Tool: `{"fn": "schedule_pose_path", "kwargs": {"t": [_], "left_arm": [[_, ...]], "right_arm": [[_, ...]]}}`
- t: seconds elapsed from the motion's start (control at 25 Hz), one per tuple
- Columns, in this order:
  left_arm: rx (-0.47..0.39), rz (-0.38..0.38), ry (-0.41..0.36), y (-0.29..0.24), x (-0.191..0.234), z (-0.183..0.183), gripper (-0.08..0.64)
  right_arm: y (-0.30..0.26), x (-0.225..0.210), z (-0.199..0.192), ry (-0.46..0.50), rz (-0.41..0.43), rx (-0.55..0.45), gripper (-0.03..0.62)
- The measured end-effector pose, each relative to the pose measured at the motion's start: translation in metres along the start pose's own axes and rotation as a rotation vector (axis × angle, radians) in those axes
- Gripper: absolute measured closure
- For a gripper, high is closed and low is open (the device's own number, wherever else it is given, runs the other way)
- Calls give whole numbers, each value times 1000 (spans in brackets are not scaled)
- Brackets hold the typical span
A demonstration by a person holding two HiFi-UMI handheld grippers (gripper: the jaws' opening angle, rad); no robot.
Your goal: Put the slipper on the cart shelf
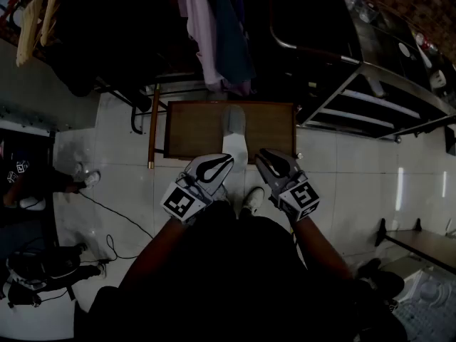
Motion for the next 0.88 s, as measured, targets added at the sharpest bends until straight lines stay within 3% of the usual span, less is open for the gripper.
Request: {"fn": "schedule_pose_path", "kwargs": {"t": [0.32, 0.64, 0.8, 0.88], "left_arm": [[10, -14, 25, -10, 26, -19, 545], [5, -91, 100, -12, 50, -48, 554], [9, -142, 119, -11, 59, -60, 554], [21, -156, 144, -10, 63, -67, 554]], "right_arm": [[-28, -48, -55, -119, -92, 142, 504], [-63, -101, -136, -426, -201, 335, 386], [-85, -126, -184, -664, -228, 392, 380], [-93, -138, -205, -726, -256, 426, 379]]}}
Point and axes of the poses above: the fingertips, and each gripper's own axes: y backward along the fingers, x to its left, z out of its top, the point moved 5 cm from there along y, backward along the fingers, and after that the axes turned 11 degrees about -y, right-handed, at the moved point
